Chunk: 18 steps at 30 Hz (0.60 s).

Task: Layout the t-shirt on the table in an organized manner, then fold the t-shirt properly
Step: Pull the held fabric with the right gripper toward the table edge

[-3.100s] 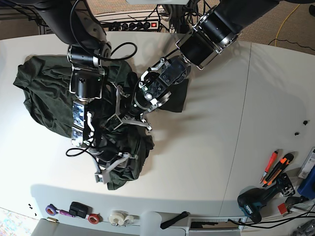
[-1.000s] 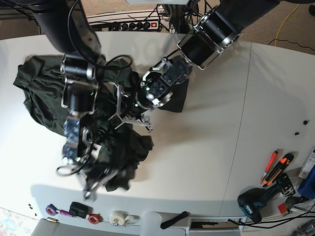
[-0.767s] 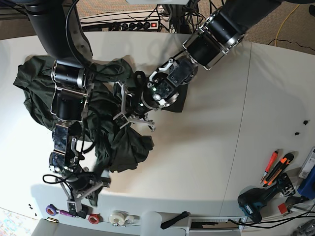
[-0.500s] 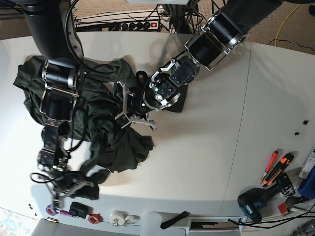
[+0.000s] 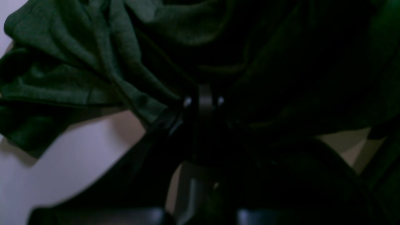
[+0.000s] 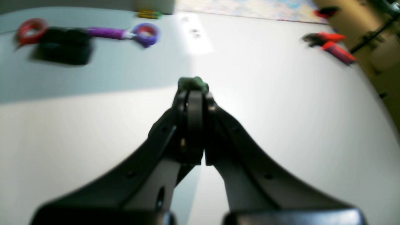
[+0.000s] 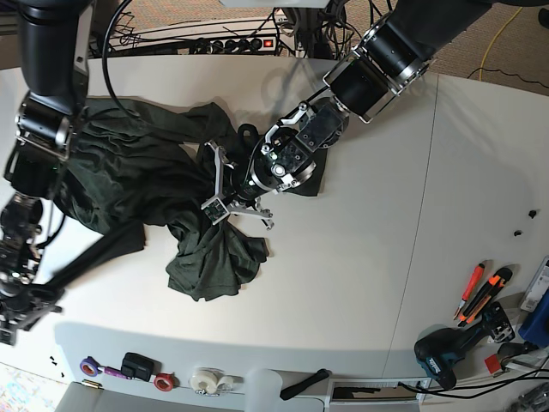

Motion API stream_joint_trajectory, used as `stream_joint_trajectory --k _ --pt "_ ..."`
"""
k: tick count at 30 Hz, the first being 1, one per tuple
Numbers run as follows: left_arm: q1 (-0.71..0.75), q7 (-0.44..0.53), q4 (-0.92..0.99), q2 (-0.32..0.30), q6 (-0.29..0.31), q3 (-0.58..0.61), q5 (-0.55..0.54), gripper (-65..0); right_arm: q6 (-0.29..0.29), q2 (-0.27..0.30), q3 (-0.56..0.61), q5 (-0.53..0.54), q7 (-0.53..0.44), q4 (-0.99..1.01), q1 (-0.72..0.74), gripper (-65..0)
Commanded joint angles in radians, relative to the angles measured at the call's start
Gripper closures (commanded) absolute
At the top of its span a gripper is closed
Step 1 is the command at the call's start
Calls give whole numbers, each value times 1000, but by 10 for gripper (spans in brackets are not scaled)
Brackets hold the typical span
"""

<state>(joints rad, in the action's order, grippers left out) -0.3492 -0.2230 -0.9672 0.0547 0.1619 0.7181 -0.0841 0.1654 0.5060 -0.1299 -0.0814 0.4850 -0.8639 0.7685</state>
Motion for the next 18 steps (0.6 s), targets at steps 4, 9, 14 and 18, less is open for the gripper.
stream_joint_trajectory --k 4,9,14,18 --pt "39 -249 37 -41 7 6 62 -8 -12 63 -1 -1 -103 -18 44 0" --pt "48 -249 37 -40 7 6 62 -8 -93 73 -1 0 -245 -18 43 0" --pt "61 -248 37 -40 7 6 62 -8 -90 40 -1 74 -326 -4 47 0" --pt "64 -248 37 -40 7 6 63 -8 -37 12 -1 85 -349 143 86 0"
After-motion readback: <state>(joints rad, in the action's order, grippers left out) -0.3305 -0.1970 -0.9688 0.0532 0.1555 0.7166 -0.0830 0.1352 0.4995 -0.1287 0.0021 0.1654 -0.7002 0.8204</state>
